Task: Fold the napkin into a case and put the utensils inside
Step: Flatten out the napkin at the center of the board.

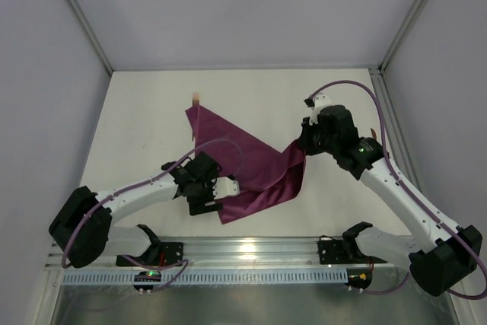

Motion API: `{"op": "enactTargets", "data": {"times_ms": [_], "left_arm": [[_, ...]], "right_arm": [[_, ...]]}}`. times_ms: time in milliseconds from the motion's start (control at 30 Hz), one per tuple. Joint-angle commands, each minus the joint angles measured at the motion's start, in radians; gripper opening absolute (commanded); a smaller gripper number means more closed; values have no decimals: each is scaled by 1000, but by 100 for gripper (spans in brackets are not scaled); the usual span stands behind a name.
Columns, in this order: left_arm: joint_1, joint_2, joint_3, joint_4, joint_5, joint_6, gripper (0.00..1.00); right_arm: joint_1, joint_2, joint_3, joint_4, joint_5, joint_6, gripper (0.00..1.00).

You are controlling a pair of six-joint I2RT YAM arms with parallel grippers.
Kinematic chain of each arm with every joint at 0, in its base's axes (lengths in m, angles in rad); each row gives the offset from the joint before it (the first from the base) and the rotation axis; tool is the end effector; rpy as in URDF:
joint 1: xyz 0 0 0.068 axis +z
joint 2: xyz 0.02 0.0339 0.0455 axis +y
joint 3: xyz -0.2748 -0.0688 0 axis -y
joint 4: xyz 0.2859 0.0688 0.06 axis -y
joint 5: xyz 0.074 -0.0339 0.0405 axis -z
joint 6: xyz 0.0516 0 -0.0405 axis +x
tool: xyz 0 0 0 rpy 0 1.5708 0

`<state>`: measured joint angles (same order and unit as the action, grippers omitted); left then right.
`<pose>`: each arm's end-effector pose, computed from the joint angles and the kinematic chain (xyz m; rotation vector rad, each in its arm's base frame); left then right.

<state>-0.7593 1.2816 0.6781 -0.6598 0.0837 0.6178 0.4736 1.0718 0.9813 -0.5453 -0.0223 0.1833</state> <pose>0.1777 -0.1746 0.1445 1.8169 2.1790 -0.1496 0.2484 0.1286 0.3141 -0.3356 2.2087 0.3874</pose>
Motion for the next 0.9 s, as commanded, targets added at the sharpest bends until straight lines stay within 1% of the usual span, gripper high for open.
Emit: {"op": "enactTargets", "data": {"times_ms": [0, 67, 167, 267, 300, 367, 400, 467, 500, 533, 633, 733, 767, 800, 833, 867], "left_arm": [[-5, 16, -6, 98, 18, 39, 82], [-5, 50, -11, 106, -16, 45, 82], [-5, 100, -17, 104, -24, 60, 78], [-5, 137, -20, 95, -50, 60, 65], [-5, 143, -23, 97, -56, 60, 56], [-5, 150, -29, 115, -68, 60, 48], [-5, 151, -31, 129, -64, 56, 40], [-5, 154, -26, 158, -35, 27, 28], [-5, 157, -22, 161, -32, 13, 9], [-5, 154, -8, 173, -35, -19, 0], [0, 110, 23, 183, -53, -71, 0], [31, -8, 86, 154, -62, -133, 0], [60, -42, 156, 134, -61, -177, 0], [73, -106, 197, 87, -68, -199, 0], [87, -134, 237, 62, -73, -216, 0], [101, -160, 323, 36, -109, -233, 0]], "right_arm": [[-6, -21, -1, 41, 15, 2, 3], [-6, -26, -3, 39, 13, -1, 3], [-6, -32, -6, 42, 12, -1, 3], [-4, -42, -3, 42, 13, -2, 3], [-6, -44, -1, 42, 15, -5, 3], [-6, -49, 0, 41, 18, -8, 3], [-4, -50, 3, 39, 18, -13, 3], [-4, -50, 11, 36, 18, -13, 3], [-4, -50, 13, 33, 18, -13, 3], [-6, -52, 17, 31, 18, -13, 3], [-7, -56, 45, 9, 18, -16, 3], [-7, -67, 105, -31, 18, -30, 3], [-7, -73, 126, -44, 18, -33, 3], [-9, -87, 175, -70, 54, -38, 3], [-7, -95, 204, -82, 55, -45, 3], [-7, -105, 233, -94, 55, -48, 3]]}}
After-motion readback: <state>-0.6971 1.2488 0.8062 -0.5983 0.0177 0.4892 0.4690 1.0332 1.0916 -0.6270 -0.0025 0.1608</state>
